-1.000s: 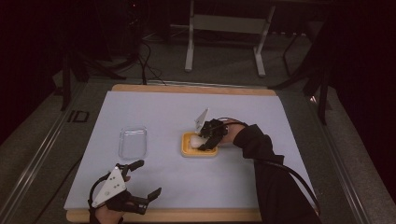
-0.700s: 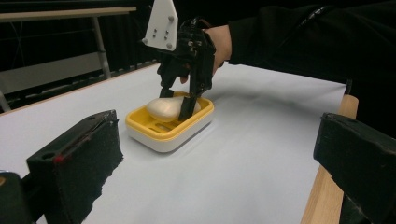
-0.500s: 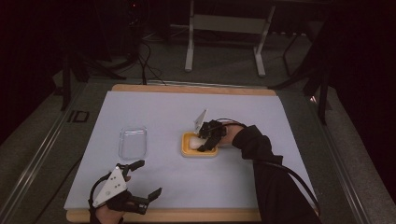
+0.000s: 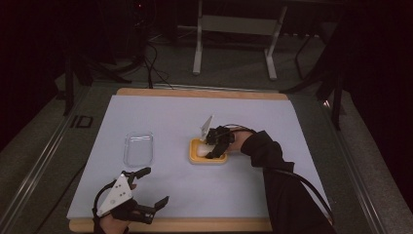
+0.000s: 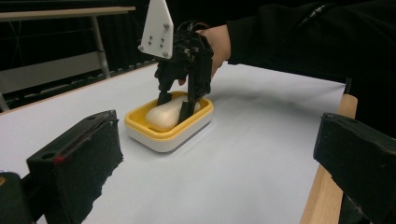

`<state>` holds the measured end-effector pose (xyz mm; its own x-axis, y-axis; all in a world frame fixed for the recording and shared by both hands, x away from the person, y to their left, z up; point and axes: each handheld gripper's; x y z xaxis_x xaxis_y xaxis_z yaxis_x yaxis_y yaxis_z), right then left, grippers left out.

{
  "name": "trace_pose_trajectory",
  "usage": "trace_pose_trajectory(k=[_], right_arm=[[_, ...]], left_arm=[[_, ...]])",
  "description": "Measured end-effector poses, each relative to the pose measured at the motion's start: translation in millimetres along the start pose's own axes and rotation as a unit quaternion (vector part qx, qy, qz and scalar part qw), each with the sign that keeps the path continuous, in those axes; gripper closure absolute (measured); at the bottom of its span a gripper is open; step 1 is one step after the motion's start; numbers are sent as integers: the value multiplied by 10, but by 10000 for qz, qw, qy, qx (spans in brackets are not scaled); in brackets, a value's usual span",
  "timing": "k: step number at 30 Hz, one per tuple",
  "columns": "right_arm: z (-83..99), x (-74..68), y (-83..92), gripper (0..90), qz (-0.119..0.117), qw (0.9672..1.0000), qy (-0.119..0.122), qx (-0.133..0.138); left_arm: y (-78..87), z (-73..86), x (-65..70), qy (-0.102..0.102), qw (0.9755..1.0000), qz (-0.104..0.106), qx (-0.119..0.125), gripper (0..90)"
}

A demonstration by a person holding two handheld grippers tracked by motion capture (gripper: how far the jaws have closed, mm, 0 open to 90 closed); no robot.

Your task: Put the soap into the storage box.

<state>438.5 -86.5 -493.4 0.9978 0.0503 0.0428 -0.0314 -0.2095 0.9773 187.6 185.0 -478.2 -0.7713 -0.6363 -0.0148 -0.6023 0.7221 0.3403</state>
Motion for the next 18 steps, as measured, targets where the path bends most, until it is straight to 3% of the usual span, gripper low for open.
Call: trace_pose_trajectory(k=[4,8,9,18], right_arm=[[-27,-10,45,460,-6,9999,32,-143],[-36,-3,89,452,25,10000,19,-57],[-40,-1,171,450,59,10000,-58,21],[27,-35,344,428,102,9996,-241,82]], left_arm=[[-2,-1,3,-13,10000,2,-8,12],[-2,-1,4,-10,10000,8,-3,12],[-3,-1,3,-9,10000,8,-6,12],[-10,-1,6,-4,10000,9,-13,12]])
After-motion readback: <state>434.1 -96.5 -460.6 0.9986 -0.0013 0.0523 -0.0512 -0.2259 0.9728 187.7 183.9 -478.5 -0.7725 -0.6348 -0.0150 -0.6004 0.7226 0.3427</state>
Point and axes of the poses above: each handheld gripper's, and its own axes: y roughly backward along the jaws, z roughly out of its underside, x roughly to its right, and after that the axes turned 8 degrees about -x, right-handed
